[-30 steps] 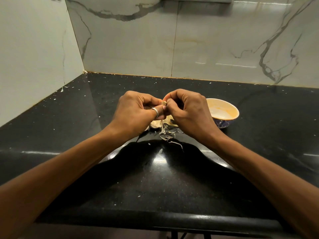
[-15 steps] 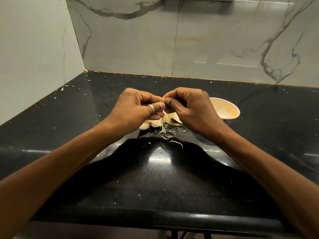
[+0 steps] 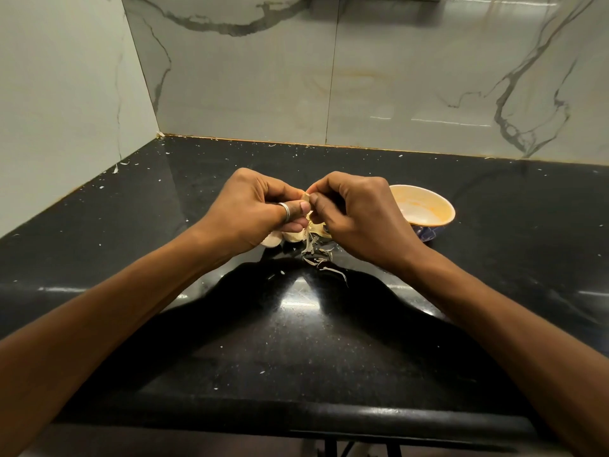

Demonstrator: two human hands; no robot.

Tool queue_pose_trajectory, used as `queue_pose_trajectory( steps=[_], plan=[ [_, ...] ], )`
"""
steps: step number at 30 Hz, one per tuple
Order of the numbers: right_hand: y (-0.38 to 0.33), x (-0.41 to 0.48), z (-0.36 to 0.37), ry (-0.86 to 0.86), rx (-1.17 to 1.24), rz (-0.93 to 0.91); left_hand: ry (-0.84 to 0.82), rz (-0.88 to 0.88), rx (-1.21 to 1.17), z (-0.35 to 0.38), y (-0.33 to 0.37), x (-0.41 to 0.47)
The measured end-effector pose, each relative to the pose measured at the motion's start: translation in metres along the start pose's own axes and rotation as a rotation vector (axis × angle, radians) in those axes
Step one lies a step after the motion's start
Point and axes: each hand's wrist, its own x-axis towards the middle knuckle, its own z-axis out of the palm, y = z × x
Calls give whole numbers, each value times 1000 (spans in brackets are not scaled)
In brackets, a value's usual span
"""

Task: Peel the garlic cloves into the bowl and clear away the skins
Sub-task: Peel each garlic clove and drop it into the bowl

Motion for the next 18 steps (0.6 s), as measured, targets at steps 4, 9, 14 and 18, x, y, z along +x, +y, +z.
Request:
queue_pose_trajectory(
  steps=[4,9,14,18],
  plan=[
    [-1,-1,2,54,-12,3,24,32,-5,1,0,-1],
    [-3,1,5,84,-8,40,51,51,-17,3,2,-3],
    [-6,-1,7,87,-15,60,65,60,13,3,1,-3],
    [-8,-2,9,100,-24,89,76,92,58,5,-2,-3]
  ],
)
